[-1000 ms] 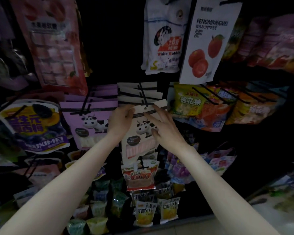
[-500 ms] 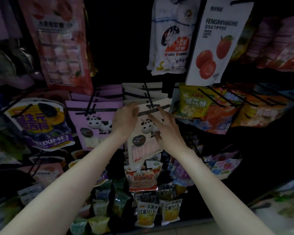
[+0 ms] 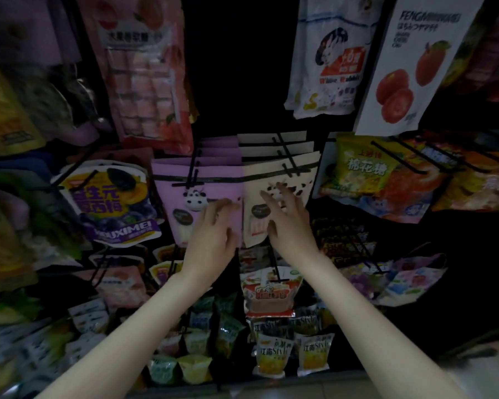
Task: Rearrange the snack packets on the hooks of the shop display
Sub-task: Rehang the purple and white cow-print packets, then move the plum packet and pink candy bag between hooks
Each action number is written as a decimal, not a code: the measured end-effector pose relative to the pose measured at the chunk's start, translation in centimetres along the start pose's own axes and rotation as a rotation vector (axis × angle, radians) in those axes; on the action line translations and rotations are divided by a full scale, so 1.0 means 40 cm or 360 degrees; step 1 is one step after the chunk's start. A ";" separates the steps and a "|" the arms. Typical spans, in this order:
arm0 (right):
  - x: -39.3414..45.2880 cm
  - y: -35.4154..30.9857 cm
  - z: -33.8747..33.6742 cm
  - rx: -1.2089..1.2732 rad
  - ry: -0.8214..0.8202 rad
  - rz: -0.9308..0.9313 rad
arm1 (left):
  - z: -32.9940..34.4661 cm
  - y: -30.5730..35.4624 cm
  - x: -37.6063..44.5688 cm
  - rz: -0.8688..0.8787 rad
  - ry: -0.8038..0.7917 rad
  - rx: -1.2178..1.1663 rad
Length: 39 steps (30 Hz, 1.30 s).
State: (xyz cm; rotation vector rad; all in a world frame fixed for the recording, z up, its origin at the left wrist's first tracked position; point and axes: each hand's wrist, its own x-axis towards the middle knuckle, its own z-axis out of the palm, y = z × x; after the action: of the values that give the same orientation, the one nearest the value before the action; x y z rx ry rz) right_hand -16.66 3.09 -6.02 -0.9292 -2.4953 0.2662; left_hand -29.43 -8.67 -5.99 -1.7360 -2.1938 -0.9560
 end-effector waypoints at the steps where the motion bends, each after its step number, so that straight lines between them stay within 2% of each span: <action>1: -0.031 -0.024 0.019 0.0056 0.0045 -0.0084 | -0.014 -0.033 -0.036 -0.0022 -0.0018 -0.0011; 6: -0.098 -0.188 0.114 0.0183 -0.0292 -0.0302 | -0.131 -0.214 -0.127 -0.0288 0.0102 -0.0099; 9: -0.052 -0.334 0.150 0.0394 -0.0317 -0.0345 | -0.218 -0.319 -0.144 -0.0339 0.0147 -0.0105; 14: 0.099 -0.538 0.241 0.0931 -0.0178 0.0102 | -0.337 -0.464 -0.192 -0.0347 0.0095 -0.0141; 20: 0.179 -0.626 0.283 0.1448 0.0154 0.0701 | -0.420 -0.563 -0.266 -0.0327 -0.0006 -0.0219; 23: 0.158 -0.652 0.267 0.1432 0.0245 0.0721 | -0.437 -0.590 -0.281 -0.0304 -0.0027 -0.0274; 25: 0.135 -0.665 0.251 0.1512 0.0189 0.0672 | -0.443 -0.594 -0.281 -0.0290 -0.0017 -0.0312; 27: 0.105 -0.669 0.211 0.1768 0.0106 0.0593 | -0.451 -0.588 -0.273 -0.0293 0.0031 -0.0370; 30: 0.041 -0.641 0.123 0.2150 -0.0143 0.0487 | -0.461 -0.566 -0.256 -0.0274 0.0169 -0.0540; 32: -0.014 -0.607 0.073 0.2230 -0.0311 0.0462 | -0.460 -0.545 -0.246 -0.0178 0.0185 -0.0656; 35: -0.092 -0.541 0.074 0.2281 -0.0478 0.0534 | -0.425 -0.503 -0.245 -0.0213 -0.0079 -0.1000; 37: -0.139 -0.501 0.116 0.2242 -0.0434 0.0665 | -0.365 -0.486 -0.265 -0.0327 -0.0312 -0.1138; 39: -0.184 -0.455 0.186 0.1885 -0.0338 0.0706 | -0.285 -0.484 -0.306 -0.0419 -0.0540 -0.1043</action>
State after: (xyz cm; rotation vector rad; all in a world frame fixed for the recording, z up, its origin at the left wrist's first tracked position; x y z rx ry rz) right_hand -25.70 -15.60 -9.10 -0.8702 -1.6959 1.7861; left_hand -46.37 -27.29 -10.54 -2.0152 -2.5563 -1.7112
